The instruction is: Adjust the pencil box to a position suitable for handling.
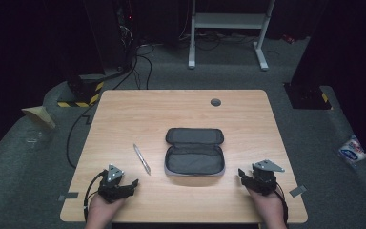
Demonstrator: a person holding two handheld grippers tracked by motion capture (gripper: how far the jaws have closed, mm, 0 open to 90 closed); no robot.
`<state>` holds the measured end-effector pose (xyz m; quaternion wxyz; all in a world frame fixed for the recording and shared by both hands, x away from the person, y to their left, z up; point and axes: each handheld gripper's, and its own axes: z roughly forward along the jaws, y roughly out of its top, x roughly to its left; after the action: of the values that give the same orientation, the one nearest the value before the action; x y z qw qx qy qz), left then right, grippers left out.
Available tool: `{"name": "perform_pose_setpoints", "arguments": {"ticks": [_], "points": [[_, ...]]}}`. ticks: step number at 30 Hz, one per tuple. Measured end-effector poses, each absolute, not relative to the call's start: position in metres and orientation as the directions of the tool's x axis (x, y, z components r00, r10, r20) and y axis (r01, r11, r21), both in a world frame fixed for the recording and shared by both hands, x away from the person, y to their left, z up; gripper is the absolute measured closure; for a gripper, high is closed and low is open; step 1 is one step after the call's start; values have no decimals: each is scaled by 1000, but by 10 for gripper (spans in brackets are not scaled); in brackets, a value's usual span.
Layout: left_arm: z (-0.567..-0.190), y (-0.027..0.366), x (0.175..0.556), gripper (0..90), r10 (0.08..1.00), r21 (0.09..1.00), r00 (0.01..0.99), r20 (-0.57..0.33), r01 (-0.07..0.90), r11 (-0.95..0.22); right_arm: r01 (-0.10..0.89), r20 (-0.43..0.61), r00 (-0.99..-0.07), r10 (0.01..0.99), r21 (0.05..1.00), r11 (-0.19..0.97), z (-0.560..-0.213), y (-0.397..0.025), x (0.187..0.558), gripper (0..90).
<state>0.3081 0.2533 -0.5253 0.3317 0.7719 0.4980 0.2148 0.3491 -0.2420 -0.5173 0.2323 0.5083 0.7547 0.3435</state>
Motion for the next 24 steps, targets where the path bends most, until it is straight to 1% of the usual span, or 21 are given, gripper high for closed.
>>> {"name": "perform_pose_setpoints", "arguments": {"ticks": [2, 4, 6, 7, 10, 13, 17, 24], "points": [[-525, 252, 310, 280, 914, 724, 406, 1, 630, -281, 610, -9, -377, 926, 750, 256, -518, -242, 348, 359], [-524, 249, 314, 329, 913, 726, 407, 3, 628, -282, 625, -30, -387, 922, 726, 286, -522, -241, 345, 343], [-524, 248, 315, 354, 915, 729, 403, 1, 627, -277, 631, -10, -385, 923, 727, 271, -523, -241, 344, 343], [-524, 246, 318, 354, 917, 729, 399, 0, 628, -273, 631, -10, -385, 923, 727, 271, -523, -241, 344, 343], [-522, 240, 325, 393, 924, 735, 382, 10, 624, -265, 627, -11, -385, 923, 730, 271, -523, -241, 344, 350], [-519, 231, 335, 401, 933, 758, 358, -17, 613, -221, 628, -12, -384, 923, 729, 271, -523, -241, 344, 352], [-518, 225, 341, 406, 936, 774, 351, -22, 599, -206, 628, -13, -382, 924, 729, 270, -523, -241, 344, 355], [-519, 213, 354, 392, 940, 767, 340, -32, 611, -194, 626, -23, -378, 926, 730, 273, -523, -240, 344, 362]]}}
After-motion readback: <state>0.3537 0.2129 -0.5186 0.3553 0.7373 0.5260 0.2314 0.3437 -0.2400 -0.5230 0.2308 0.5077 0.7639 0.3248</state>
